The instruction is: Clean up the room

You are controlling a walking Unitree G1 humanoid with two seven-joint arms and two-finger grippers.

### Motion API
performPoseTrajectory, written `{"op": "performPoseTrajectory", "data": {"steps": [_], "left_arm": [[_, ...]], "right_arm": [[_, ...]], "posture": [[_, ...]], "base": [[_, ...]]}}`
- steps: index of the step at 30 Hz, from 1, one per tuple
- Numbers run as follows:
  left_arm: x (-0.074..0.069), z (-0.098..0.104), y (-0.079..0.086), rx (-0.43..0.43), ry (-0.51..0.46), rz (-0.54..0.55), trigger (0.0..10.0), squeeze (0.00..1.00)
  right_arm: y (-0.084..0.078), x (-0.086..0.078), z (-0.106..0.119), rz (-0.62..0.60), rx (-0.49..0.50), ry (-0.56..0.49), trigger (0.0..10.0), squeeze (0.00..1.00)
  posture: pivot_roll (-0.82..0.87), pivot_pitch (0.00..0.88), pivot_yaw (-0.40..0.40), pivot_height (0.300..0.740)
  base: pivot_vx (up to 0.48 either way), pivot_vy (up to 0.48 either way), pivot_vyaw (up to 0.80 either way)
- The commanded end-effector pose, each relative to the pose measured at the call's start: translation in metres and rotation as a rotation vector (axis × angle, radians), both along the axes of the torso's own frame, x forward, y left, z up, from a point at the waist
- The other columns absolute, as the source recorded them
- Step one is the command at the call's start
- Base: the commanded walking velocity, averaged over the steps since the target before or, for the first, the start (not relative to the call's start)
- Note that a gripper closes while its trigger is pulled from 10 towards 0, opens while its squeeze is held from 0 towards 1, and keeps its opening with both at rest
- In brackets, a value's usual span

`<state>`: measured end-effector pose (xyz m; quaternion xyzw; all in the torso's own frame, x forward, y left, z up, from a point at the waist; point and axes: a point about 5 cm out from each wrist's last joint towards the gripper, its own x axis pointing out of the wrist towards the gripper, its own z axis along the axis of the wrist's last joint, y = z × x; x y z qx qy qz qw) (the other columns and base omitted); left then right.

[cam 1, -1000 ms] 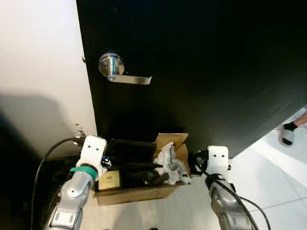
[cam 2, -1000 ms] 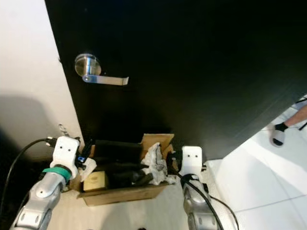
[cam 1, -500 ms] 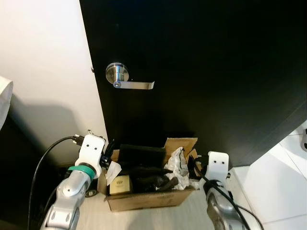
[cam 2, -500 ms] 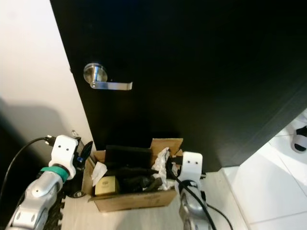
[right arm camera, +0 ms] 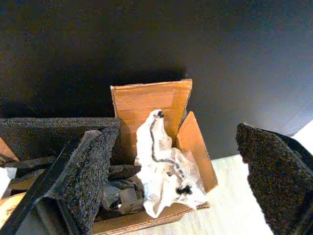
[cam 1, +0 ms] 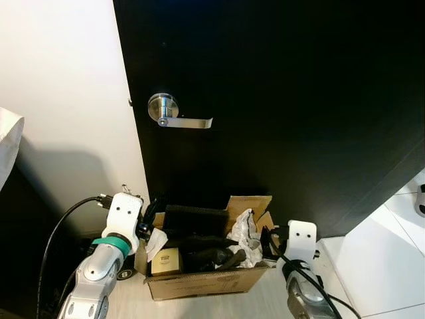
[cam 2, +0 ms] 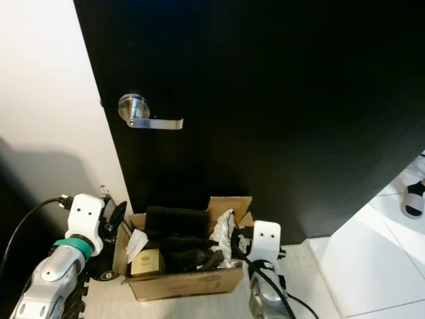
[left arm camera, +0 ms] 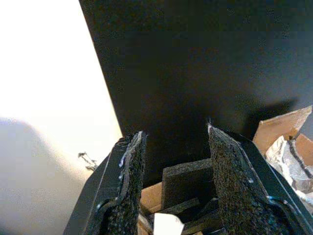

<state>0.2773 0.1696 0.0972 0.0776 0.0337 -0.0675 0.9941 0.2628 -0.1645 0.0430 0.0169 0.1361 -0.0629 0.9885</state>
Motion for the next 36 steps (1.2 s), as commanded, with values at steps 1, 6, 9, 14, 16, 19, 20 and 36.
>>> {"op": "performPoseTrajectory", "data": {"steps": [1, 6, 9, 14, 16, 19, 20, 36], "left_arm": [[-0.0028, -0.0036, -0.0007, -0.007, 0.014, 0.005, 10.0, 0.0], [-0.0044, -0.0051, -0.0026, -0.011, 0.017, -0.001, 10.0, 0.0], [-0.0048, -0.0053, -0.004, -0.014, 0.018, -0.005, 10.0, 0.0], [-0.0044, -0.0051, -0.0067, -0.024, 0.019, -0.01, 10.0, 0.0], [-0.0044, -0.0051, -0.007, -0.025, 0.018, -0.011, 10.0, 0.0], [-0.0044, -0.0051, -0.007, -0.025, 0.018, -0.011, 10.0, 0.0], [-0.0044, -0.0051, -0.007, -0.025, 0.018, -0.011, 10.0, 0.0], [-0.0023, -0.0047, -0.0082, -0.026, 0.017, -0.006, 10.0, 0.0]], "right_arm": [[-0.0014, -0.0027, -0.0036, 0.001, -0.004, 0.012, 10.0, 0.0], [-0.0019, -0.0037, -0.0043, 0.002, -0.006, 0.013, 10.0, 0.0], [-0.0029, -0.0043, -0.0047, 0.0, -0.008, 0.013, 10.0, 0.0], [-0.0044, -0.0046, -0.0057, 0.008, -0.015, 0.015, 10.0, 0.0], [-0.0046, -0.0045, -0.0057, 0.01, -0.017, 0.016, 10.0, 0.0], [-0.0046, -0.0045, -0.0057, 0.01, -0.017, 0.016, 10.0, 0.0], [-0.0046, -0.0045, -0.0057, 0.01, -0.017, 0.016, 10.0, 0.0], [-0.0058, -0.0012, -0.0041, 0.01, -0.019, 0.012, 10.0, 0.0]], "posture": [[0.15, 0.0, 0.014, 0.74], [0.15, 0.0, 0.015, 0.74], [0.14, 0.0, 0.012, 0.74], [0.14, 0.0, 0.009, 0.74], [0.14, 0.0, 0.007, 0.74], [0.14, 0.0, 0.007, 0.74], [0.14, 0.0, 0.007, 0.74], [0.14, 0.0, 0.001, 0.74]], "base": [[0.0, 0.0, 0.0], [0.0, 0.0, 0.0], [-0.081, 0.0, 0.0], [-0.284, 0.0, 0.0], [-0.311, 0.0, 0.0], [-0.311, 0.0, 0.0], [-0.311, 0.0, 0.0], [-0.317, 0.0, 0.0]]}}
